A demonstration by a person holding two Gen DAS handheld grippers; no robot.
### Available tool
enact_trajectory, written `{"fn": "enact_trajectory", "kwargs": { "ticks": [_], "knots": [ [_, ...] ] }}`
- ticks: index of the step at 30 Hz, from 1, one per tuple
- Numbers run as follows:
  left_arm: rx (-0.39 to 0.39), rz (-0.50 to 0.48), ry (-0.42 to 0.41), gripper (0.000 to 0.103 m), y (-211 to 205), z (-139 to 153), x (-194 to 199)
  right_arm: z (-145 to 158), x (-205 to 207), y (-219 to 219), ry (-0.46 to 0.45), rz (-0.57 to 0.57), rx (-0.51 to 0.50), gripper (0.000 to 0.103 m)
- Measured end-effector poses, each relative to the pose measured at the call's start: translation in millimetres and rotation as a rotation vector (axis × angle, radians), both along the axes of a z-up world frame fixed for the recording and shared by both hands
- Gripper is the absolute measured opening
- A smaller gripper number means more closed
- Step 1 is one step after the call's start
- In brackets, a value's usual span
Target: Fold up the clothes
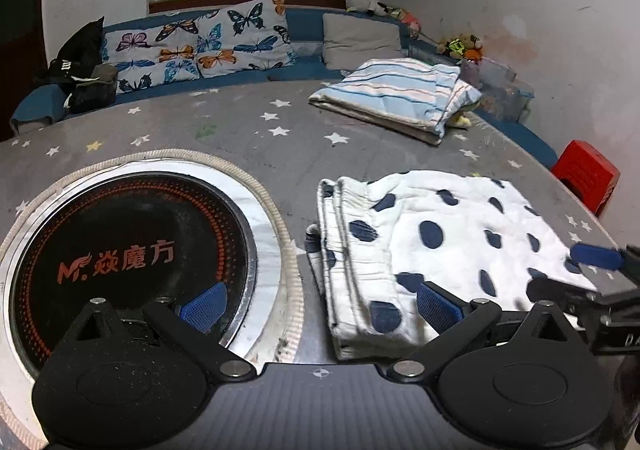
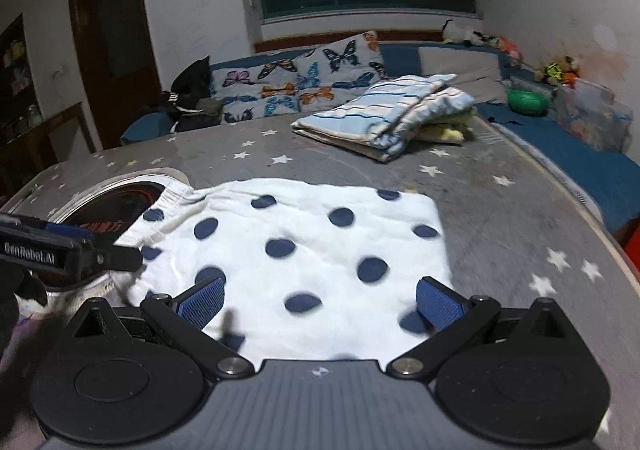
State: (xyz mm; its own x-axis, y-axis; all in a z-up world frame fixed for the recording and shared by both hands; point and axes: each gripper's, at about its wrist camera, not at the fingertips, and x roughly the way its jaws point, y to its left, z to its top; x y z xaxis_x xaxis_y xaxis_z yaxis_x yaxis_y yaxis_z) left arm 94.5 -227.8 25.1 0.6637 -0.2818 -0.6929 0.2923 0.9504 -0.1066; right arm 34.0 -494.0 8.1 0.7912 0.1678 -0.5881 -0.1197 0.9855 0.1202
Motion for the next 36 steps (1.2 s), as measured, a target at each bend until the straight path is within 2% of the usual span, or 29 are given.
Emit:
{"fn": "enact_trajectory", "kwargs": {
  "ticks": [10, 16, 20, 28, 31, 36],
  "knots": [
    [-0.01, 0.016, 0.026, 0.103, 5, -7, 11, 2, 75, 19, 0.055, 0.06, 0.001, 0.103],
    [-0.02, 0.014, 0.045, 0.103, 8, -11, 15, -11, 106, 28, 0.111, 0.068, -0.012, 0.103],
    [-0.026, 0.014, 0.053, 0.103, 9, -12, 16, -16, 108, 31, 0.12, 0.068, -0.028, 0.103],
    [-0.029, 0.016, 0.049, 0.103, 10, -8, 14, 9, 104, 40, 0.088, 0.105, 0.011, 0.103],
    [-0.029, 0.016, 0.053, 0.103, 10, -9, 14, 4, 114, 53, 0.105, 0.106, -0.021, 0.103],
    [-0.027, 0.013, 0.059, 0.103, 11, -11, 16, -9, 132, 60, 0.137, 0.082, -0.018, 0.103]
  ]
}}
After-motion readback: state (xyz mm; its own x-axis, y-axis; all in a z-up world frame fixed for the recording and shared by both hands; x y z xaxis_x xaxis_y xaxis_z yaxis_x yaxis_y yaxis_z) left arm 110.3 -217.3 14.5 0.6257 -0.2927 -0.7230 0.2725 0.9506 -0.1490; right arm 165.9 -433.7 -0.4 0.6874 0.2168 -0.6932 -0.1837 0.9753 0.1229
